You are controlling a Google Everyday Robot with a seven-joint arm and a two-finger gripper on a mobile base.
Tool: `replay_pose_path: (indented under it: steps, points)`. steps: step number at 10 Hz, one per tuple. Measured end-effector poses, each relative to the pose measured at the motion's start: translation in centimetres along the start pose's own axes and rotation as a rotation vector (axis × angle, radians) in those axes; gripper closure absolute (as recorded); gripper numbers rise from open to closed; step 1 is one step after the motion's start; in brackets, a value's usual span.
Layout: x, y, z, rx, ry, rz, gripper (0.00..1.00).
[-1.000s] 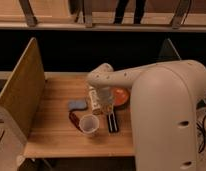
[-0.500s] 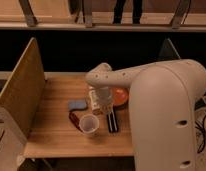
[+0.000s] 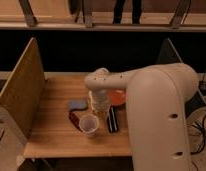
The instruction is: Push the eraser across the table
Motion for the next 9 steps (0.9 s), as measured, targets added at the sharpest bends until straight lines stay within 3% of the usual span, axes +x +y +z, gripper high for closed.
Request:
replay_pose_path:
  steps: [2,6,9]
  points:
    - [-1.0,0.9,0.7,-0.016,0.009,-0.043,1.0]
    - [-2.6,3.1,2.4,-0.094,0.045,-0.109,1.0]
    - [-2.1,-1.8,3.7,-0.069,0.101,-0.006,1.0]
